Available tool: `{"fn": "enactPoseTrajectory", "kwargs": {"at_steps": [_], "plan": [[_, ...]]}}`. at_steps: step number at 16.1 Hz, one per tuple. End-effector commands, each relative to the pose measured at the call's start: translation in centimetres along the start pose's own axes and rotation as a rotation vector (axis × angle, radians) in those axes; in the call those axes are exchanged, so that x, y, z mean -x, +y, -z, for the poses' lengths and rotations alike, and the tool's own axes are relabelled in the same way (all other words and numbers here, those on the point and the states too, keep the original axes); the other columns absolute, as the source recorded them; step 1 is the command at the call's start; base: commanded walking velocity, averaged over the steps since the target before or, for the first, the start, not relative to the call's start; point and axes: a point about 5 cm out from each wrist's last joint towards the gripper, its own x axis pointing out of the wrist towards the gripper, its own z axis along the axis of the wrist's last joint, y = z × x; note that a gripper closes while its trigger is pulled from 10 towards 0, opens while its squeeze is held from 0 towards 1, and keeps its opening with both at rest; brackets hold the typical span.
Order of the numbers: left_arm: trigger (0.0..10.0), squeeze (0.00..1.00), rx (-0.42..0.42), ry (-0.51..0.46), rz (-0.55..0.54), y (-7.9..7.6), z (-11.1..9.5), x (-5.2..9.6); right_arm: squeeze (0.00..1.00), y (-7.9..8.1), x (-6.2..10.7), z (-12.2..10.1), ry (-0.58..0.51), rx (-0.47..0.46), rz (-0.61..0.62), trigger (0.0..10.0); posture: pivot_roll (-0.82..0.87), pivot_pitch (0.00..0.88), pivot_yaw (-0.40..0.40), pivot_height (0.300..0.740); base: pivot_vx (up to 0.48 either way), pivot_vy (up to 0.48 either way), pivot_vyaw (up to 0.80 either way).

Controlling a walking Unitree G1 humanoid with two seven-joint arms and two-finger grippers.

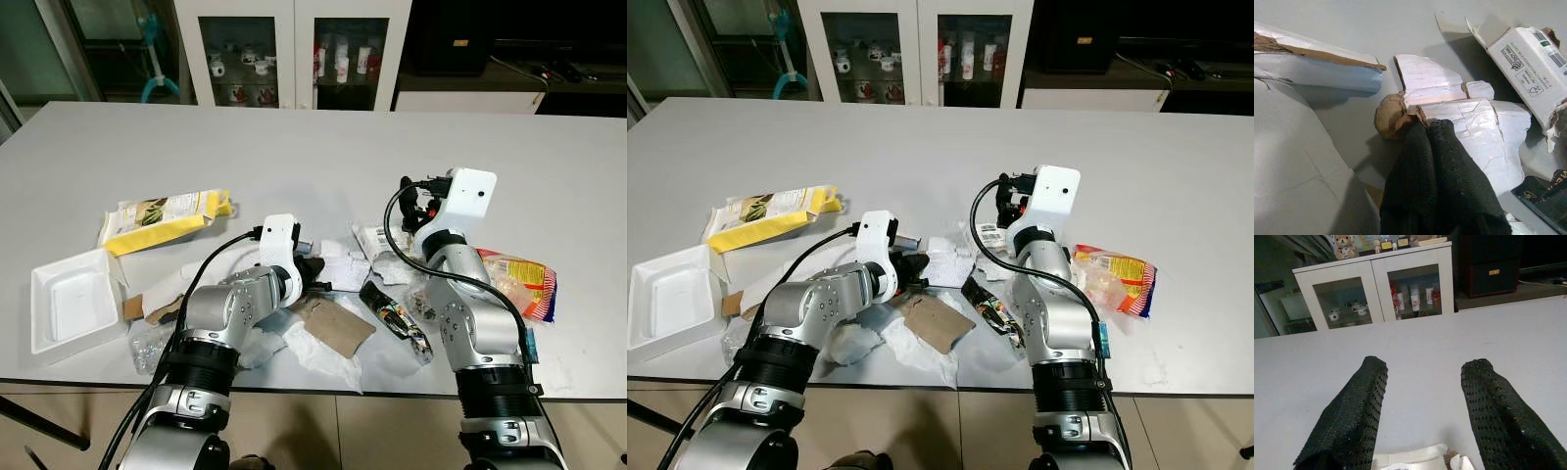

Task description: Picking trash to rubbish bin

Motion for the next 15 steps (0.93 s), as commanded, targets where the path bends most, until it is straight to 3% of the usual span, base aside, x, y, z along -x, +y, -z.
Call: {"fn": "enactPoseTrajectory", "kwargs": {"at_steps": [1, 6, 13, 14, 15], "plan": [[0.0, 0.00, -0.014, -0.001, -0.005, 0.0, -0.4, -0.1, 0.00, 0.0, -0.1, -0.3, -0.008, -0.011, 0.003, 10.0, 0.03, 0.016, 0.032, 0.740, 0.000, 0.000, 0.00], [0.0, 0.00, 0.014, -0.034, 0.002, 0.2, -0.9, 0.1, 0.00, 0.1, -0.1, -0.3, -0.007, -0.015, 0.002, 10.0, 0.03, 0.015, 0.034, 0.740, 0.000, 0.000, 0.00], [0.0, 0.00, 0.095, -0.242, 0.138, -0.9, -5.0, 1.7, 0.00, 0.0, -0.1, -0.3, -0.006, -0.018, 0.001, 10.0, 0.03, 0.015, 0.032, 0.740, 0.000, 0.000, 0.00], [1.9, 0.00, 0.096, -0.296, 0.184, -1.3, -6.0, 2.2, 0.00, 0.0, -0.1, -0.3, -0.006, -0.018, 0.001, 10.0, 0.03, 0.015, 0.031, 0.740, 0.000, 0.000, 0.00], [10.0, 0.00, 0.099, -0.342, 0.224, -1.8, -6.9, 2.7, 0.00, 0.0, -0.1, -0.3, -0.006, -0.018, 0.001, 10.0, 0.03, 0.015, 0.031, 0.740, 0.000, 0.000, 0.00]]}}
